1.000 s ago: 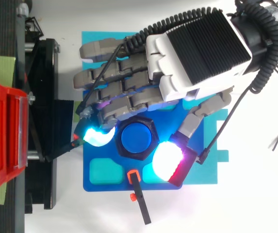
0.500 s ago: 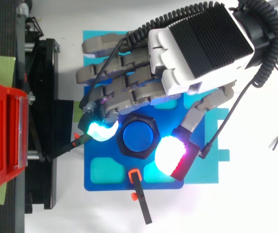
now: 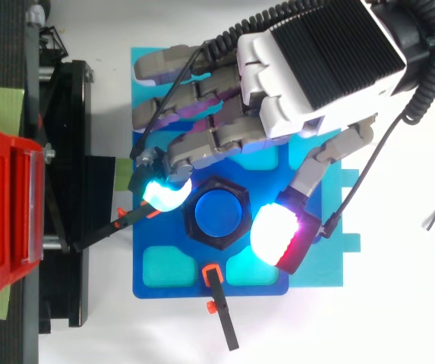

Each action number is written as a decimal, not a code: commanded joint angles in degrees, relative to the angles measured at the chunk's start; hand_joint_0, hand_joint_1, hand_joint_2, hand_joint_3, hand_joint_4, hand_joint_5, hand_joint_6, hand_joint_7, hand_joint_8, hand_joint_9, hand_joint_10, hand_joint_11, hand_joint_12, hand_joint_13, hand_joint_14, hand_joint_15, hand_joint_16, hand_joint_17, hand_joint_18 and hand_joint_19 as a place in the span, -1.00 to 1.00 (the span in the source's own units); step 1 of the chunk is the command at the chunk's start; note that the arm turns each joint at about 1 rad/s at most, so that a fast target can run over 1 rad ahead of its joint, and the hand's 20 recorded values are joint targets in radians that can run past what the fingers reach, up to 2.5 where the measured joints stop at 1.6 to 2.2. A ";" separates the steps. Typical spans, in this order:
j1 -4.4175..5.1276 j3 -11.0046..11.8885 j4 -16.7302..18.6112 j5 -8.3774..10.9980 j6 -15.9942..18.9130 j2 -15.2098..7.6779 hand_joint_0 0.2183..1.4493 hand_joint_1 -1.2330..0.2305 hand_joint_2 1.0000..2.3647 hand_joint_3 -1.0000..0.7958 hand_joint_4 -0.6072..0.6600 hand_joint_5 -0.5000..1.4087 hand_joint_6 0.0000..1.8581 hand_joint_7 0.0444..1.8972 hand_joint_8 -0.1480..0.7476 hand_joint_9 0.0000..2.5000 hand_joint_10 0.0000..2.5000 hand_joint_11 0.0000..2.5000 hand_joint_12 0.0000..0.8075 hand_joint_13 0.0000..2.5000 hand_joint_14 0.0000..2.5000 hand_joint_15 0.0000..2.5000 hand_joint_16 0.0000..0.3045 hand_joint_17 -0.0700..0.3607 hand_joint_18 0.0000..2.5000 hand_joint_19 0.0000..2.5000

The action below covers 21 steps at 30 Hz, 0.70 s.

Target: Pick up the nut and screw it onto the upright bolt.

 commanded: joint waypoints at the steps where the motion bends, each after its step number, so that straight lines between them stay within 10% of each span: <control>1: 0.25 0.07 0.04 0.09 -0.02 0.00 -0.57 0.37 -1.00 -0.44 0.17 -0.44 -0.46 0.60 -0.10 -0.30 -1.00 -1.00 -0.14 -0.62 -1.00 -1.00 -0.75 -0.28 -0.93 -1.00; 21: -0.10 -0.02 0.13 -0.08 -0.20 -0.09 -0.55 0.36 -1.00 -0.44 0.09 -0.40 -0.46 0.60 -0.12 -0.08 -1.00 -1.00 -0.20 -0.44 -1.00 -1.00 -0.79 -0.34 -0.73 -1.00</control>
